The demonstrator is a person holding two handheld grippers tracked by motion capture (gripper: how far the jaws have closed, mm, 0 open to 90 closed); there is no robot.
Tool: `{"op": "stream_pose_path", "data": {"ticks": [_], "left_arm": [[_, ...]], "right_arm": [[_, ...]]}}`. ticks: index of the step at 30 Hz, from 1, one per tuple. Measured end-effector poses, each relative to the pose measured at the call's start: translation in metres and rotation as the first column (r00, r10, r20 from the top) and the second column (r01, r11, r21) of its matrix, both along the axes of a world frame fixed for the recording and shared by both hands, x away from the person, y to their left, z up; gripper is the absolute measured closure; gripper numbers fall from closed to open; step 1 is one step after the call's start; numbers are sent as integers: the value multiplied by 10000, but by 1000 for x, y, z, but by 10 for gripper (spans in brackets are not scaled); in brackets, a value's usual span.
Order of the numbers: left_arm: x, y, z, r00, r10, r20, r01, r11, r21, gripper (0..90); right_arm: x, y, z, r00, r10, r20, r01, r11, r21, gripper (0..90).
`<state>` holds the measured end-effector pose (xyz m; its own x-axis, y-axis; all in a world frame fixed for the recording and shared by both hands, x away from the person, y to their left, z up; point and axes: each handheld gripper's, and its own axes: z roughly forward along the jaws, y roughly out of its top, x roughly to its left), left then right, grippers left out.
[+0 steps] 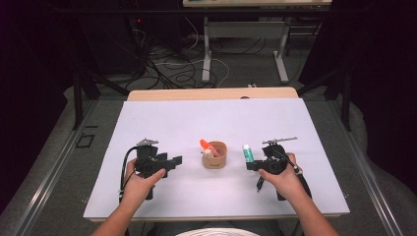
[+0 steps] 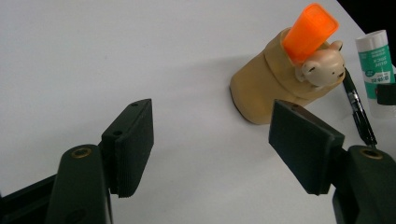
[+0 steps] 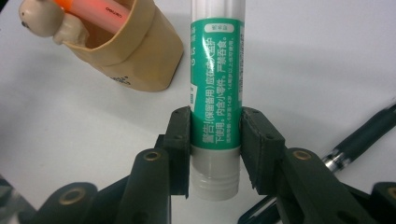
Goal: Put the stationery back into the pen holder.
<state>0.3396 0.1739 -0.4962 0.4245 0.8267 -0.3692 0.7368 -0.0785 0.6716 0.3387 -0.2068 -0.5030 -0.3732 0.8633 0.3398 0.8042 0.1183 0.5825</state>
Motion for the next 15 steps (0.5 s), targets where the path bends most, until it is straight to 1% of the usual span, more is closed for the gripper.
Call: {"op": "stream_pose_path", "data": {"ticks": [2,3,5,7,8,9,10,12,13,14,15], "left_arm": [[0,0,0,10000,-21,-18,21,10000,-15,315],[0,1,0,10000,-26,-22,25,10000,-6,315],[0,1,1,10000,-44,-55,44,10000,-25,315],[0,3,2,10000,-71,-17,71,10000,-40,315],[0,3,3,10000,-70,-44,70,10000,-24,315],[1,3,4,10000,-81,28,81,9999,-84,315],[1,4,5,9999,-152,77,153,9999,-70,315],[1,5,6,9994,-292,160,293,9996,-30,317],[1,5,7,9994,-282,219,284,9996,-78,318],[1,6,8,9992,-351,204,353,9993,-96,319],[2,6,8,9989,-350,301,354,9993,-137,319]], "right_arm": [[-1,2,2,9985,360,412,-346,9988,-341,657],[-2,3,3,9952,630,743,-591,9968,-529,657],[-4,5,5,9881,932,1222,-808,9914,-1030,657],[-5,8,8,9730,1428,1814,-1152,9813,-1544,657],[-6,10,9,9674,1586,1976,-1247,9769,-1737,657],[-6,13,10,9604,1775,2150,-1354,9710,-1969,657],[-7,15,12,9512,1990,2358,-1448,9628,-2281,657],[-8,18,15,9296,2564,2646,-1703,9358,-3088,657],[-8,18,17,9200,2793,2750,-1794,9239,-3379,657],[-9,19,18,9115,2909,2908,-1812,9187,-3510,657],[-9,18,20,8990,3233,2955,-2010,9039,-3776,657]]}}
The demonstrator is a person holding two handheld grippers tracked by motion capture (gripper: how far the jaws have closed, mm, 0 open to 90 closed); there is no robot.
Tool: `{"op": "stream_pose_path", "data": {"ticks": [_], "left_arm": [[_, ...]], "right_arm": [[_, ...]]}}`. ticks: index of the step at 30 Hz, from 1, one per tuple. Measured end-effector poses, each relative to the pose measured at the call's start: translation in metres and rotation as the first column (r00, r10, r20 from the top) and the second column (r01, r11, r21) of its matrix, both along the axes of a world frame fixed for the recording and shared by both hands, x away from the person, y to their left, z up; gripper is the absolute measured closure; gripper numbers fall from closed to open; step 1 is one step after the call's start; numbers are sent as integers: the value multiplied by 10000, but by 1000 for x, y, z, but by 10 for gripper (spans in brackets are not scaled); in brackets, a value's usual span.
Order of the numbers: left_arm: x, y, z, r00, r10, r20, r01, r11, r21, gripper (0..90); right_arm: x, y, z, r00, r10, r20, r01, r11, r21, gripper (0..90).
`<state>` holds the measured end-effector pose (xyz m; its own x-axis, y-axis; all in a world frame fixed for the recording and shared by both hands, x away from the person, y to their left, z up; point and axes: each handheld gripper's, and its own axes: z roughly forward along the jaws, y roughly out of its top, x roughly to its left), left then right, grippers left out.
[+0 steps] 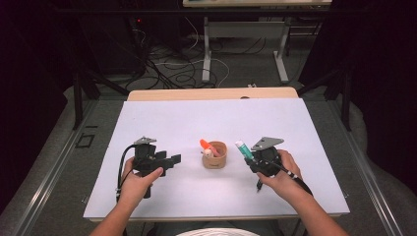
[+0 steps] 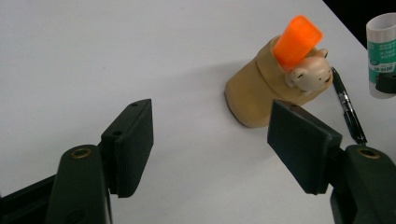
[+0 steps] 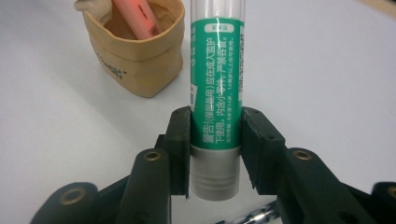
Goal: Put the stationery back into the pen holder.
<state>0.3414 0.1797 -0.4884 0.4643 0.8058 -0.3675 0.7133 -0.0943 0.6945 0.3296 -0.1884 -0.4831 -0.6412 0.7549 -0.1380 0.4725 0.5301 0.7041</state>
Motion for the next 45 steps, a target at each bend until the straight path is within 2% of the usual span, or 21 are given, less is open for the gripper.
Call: {"op": "stream_pose_path", "data": {"ticks": [4,8,13,21,22,23,24,25,27,28,29,30,31,32,33,36,38,39,42,44,45], "left_arm": [[1,1,2,9998,-43,203,42,10000,67,318],[0,-1,3,9991,-230,370,227,9997,90,315],[1,-3,4,9963,-516,682,506,9986,164,292],[2,-2,4,9966,-448,689,437,9989,174,281],[2,-1,4,9970,-409,663,401,9991,137,282],[2,-1,3,9976,-333,605,327,9994,103,282],[2,0,3,9977,-325,589,321,9994,86,282],[2,0,2,9975,-340,617,337,9994,56,282],[3,0,2,9970,-357,682,351,9993,106,282],[2,1,3,9968,-393,702,384,9992,147,283],[2,0,3,9960,-401,795,394,9992,99,282],[2,0,3,9957,-435,823,427,9990,114,283],[2,0,4,9951,-507,850,495,9986,158,282],[2,0,4,9948,-575,842,564,9983,150,282],[2,-1,5,9950,-613,793,604,9981,130,282],[2,-1,6,9938,-776,792,762,9969,208,283],[2,-2,7,9925,-899,831,894,9960,96,282],[2,-3,7,9917,-1044,747,1045,9945,24,280],[2,-6,8,9895,-1296,643,1305,9914,-101,270],[2,-7,9,9872,-1444,671,1453,9893,-100,266],[1,-8,10,9874,-1439,651,1446,9895,-52,262]], "right_arm": [[-4,1,4,9904,965,989,-856,9904,-1087,657],[-9,3,5,9567,2011,2103,-1519,9616,-2285,657],[-16,6,3,8941,3189,3144,-1977,9111,-3616,657],[-22,12,-5,7908,4735,3879,-2480,8272,-5042,656],[-25,13,-6,7946,4721,3819,-2422,8232,-5135,656],[-24,13,-6,7640,5078,3981,-2576,8057,-5333,656],[-26,14,-8,7647,5054,3997,-2475,8031,-5419,656],[-25,15,-8,7420,5331,4065,-2593,7874,-5592,657],[-28,16,-11,7250,5419,4251,-2408,7777,-5806,656],[-28,17,-9,7046,5801,4088,-2541,7440,-6179,656],[-29,18,-12,6868,5781,4405,-2427,7537,-6108,657],[-30,19,-12,6771,5945,4336,-2333,7323,-6398,656],[-29,19,-13,6419,6197,4516,-2318,7182,-6561,657],[-31,19,-13,6455,6231,4416,-2229,7067,-6714,656],[-30,20,-14,6159,6480,4480,-2303,6919,-6842,656],[-31,22,-15,5456,7188,4309,-2131,6163,-7581,657],[-33,23,-15,4861,7676,4177,-1930,5605,-8053,656],[-34,25,-13,4732,7920,3858,-1919,5200,-8323,656],[-38,27,-13,4028,8445,3529,-1725,4487,-8769,656],[-40,28,-15,3842,8609,3336,-1658,4198,-8923,656],[-40,29,-16,3622,8737,3247,-1621,4021,-9011,656]]}}
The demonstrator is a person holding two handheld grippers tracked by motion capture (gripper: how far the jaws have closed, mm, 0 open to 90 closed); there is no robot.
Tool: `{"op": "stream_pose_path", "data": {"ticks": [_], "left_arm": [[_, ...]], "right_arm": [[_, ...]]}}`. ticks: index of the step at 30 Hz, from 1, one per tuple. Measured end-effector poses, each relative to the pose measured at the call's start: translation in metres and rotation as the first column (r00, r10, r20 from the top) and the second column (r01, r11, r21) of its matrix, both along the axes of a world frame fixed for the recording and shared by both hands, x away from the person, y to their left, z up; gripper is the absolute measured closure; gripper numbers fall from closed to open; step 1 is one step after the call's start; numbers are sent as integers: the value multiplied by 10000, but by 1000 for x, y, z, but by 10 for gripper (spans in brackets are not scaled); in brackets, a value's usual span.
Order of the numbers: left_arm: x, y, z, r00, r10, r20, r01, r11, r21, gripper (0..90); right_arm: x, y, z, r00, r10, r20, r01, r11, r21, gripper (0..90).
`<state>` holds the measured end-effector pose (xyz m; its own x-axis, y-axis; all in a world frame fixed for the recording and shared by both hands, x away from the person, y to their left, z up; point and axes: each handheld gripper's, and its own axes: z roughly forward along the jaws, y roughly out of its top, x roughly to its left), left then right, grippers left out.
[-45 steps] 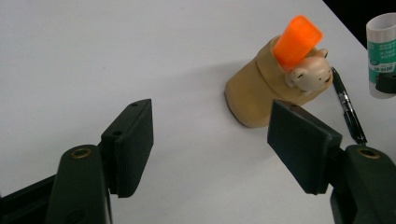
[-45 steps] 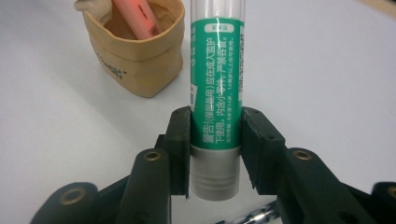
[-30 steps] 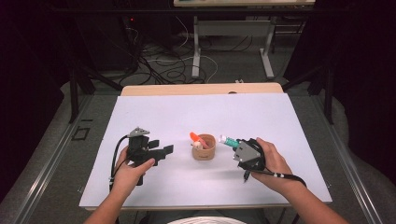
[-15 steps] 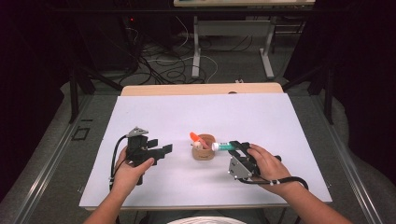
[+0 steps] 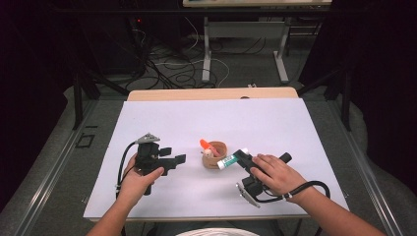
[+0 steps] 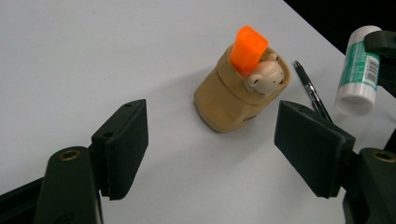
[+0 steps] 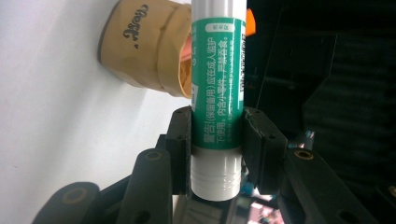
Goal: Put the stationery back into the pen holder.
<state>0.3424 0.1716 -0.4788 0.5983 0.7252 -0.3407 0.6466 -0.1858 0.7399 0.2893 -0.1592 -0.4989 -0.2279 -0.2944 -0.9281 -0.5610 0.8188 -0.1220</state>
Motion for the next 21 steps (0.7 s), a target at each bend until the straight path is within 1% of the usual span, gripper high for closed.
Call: {"op": "stream_pose_path", "data": {"ticks": [1,2,3,4,5,6,7,8,9,10,11,12,13,14,15,16,17,18,19,20,21], "left_arm": [[-1,-1,1,10000,28,32,-29,9999,113,253],[-1,-2,2,9999,12,134,-14,9998,214,236],[-2,-3,3,9997,10,242,-17,9995,300,212],[-3,-4,5,9994,-49,330,35,9991,428,202],[-4,-5,6,9987,-123,498,93,9981,604,200],[-5,-7,7,9977,-220,644,171,9970,754,189],[-5,-9,9,9955,-408,854,323,9947,980,181],[-6,-11,10,9954,-512,813,425,9935,1056,182],[-7,-14,12,9946,-599,844,502,9924,1121,184],[-7,-16,13,9939,-690,858,592,9920,1118,197],[-8,-18,15,9936,-775,821,691,9925,1009,219],[-9,-20,17,9934,-957,625,899,9919,896,229],[-9,-23,19,9922,-1104,576,1055,9910,825,238],[-10,-26,21,9905,-1277,513,1236,9894,766,250],[-10,-29,23,9872,-1509,508,1463,9856,846,269],[-12,-32,24,9849,-1650,533,1601,9834,855,281],[-14,-36,26,9841,-1695,530,1648,9828,833,307],[-15,-39,27,9812,-1855,530,1801,9793,923,326],[-16,-43,28,9797,-1963,396,1920,9769,937,334],[-16,-46,30,9762,-2133,384,2081,9721,1079,343],[-16,-49,31,9724,-2299,390,2239,9672,1202,351]], "right_arm": [[-1,1,0,10000,61,23,-61,9997,-238,655],[-1,2,0,9996,214,160,-208,9992,-346,656],[-1,2,0,9993,284,259,-268,9980,-569,656],[-1,3,-1,9973,536,496,-503,9966,-651,656],[-1,4,-1,9970,545,550,-497,9951,-860,655],[-2,4,-2,9955,674,662,-612,9938,-923,656],[-2,5,-2,9940,810,740,-719,9903,-1186,656],[-2,6,-2,9902,1018,951,-885,9869,-1347,655],[-3,6,-3,9900,1073,914,-938,9856,-1406,655],[-3,7,-2,9878,1207,987,-1032,9806,-1668,656],[-4,8,-2,9869,1211,1070,-1007,9787,-1792,655],[-4,9,-3,9814,1491,1210,-1252,9747,-1853,655],[-3,10,-3,9794,1657,1151,-1421,9716,-1893,655],[-5,11,-3,9801,1600,1171,-1347,9707,-1991,655],[-5,12,-3,9770,1774,1183,-1514,9678,-2012,655],[-4,13,-3,9752,1871,1184,-1613,9667,-1988,655],[-4,14,-3,9728,1991,1186,-1736,9651,-1958,655],[-6,16,-1,9743,1877,1246,-1571,9624,-2215,655],[-10,17,3,9798,1481,1342,-1092,9591,-2611,655],[-10,19,2,9780,1610,1324,-1224,9578,-2602,655],[-8,20,0,9735,1893,1279,-1543,9577,-2431,655]]}}
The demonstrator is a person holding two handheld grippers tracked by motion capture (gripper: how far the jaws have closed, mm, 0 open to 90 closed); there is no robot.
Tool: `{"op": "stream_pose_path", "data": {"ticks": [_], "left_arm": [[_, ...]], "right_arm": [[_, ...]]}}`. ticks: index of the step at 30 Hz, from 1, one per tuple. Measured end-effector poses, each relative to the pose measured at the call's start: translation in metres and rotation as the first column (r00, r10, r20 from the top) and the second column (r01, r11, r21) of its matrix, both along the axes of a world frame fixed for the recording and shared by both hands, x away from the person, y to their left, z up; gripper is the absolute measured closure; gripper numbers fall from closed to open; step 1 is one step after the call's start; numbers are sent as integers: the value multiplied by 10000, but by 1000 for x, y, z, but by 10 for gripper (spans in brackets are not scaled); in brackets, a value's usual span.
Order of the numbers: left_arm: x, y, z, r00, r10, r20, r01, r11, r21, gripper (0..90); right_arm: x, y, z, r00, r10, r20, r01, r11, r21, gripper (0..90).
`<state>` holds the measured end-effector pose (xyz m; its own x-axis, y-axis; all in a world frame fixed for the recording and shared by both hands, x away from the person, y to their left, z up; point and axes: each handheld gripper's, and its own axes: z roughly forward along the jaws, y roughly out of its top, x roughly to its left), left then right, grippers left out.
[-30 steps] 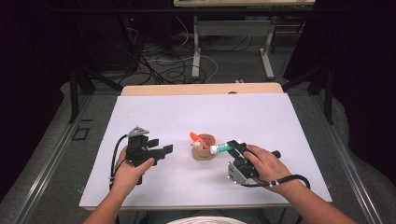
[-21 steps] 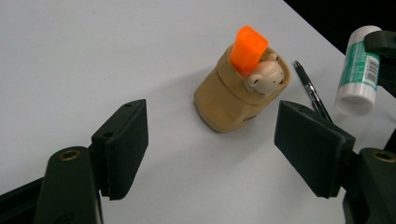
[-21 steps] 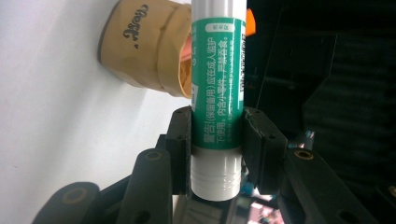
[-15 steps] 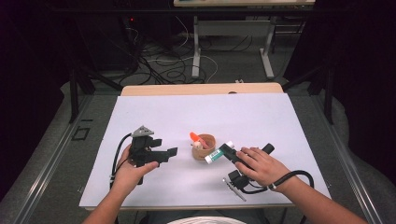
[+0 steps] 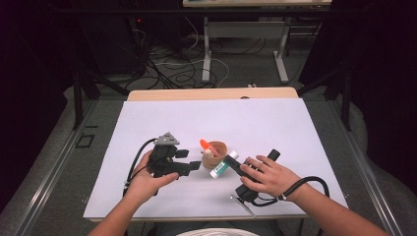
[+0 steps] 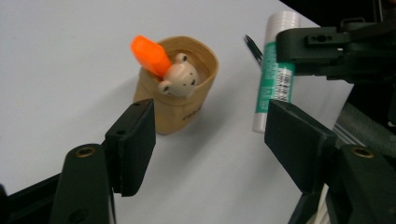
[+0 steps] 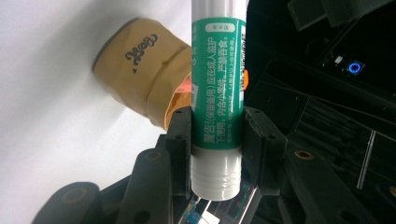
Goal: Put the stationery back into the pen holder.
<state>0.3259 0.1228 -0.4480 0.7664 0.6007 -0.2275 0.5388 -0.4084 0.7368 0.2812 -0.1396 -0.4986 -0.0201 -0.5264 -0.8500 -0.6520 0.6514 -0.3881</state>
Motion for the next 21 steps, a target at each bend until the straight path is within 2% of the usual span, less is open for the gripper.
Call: {"op": "stream_pose_path", "data": {"ticks": [1,2,3,4,5,8,9,11,14,18,20,21], "left_arm": [[0,-2,1,9999,-125,6,125,9999,99,356],[-1,-5,2,9999,-142,-86,143,9999,45,357],[0,-7,3,9992,-405,24,404,9990,208,356],[-1,-9,4,9986,-492,-200,496,9986,170,356],[-1,-12,5,9976,-635,-276,641,9977,227,356],[-1,-18,6,9942,-978,-452,1001,9936,515,356],[0,-21,6,9925,-1029,-653,1063,9930,519,357],[1,-26,5,9893,-1148,-898,1202,9911,574,357],[3,-33,6,9823,-1359,-1292,1484,9845,931,389],[7,-43,6,9761,-1528,-1548,1728,9769,1255,409],[9,-48,6,9722,-1677,-1632,1888,9741,1241,418],[9,-50,6,9707,-1715,-1683,1943,9723,1299,422]], "right_arm": [[2,1,-2,9994,329,-106,-327,9993,190,655],[-1,1,-2,10000,54,-48,-54,10000,-24,655],[1,3,-4,9985,533,-91,-532,9985,106,655],[3,3,-7,9960,871,-178,-865,9957,337,655],[2,4,-7,9949,990,-176,-984,9946,327,655],[-4,6,-5,9987,512,-45,-513,9985,-210,654],[-4,6,-5,9989,473,-35,-473,9986,-244,655],[-4,7,-6,9982,592,-44,-593,9980,-222,655],[-3,8,-7,9963,864,-20,-865,9962,-117,654],[-6,9,-6,9973,728,5,-727,9970,-250,654],[-7,8,-8,9989,462,-65,-463,9988,-182,655],[-8,9,-8,9983,576,-28,-576,9981,-216,654]]}}
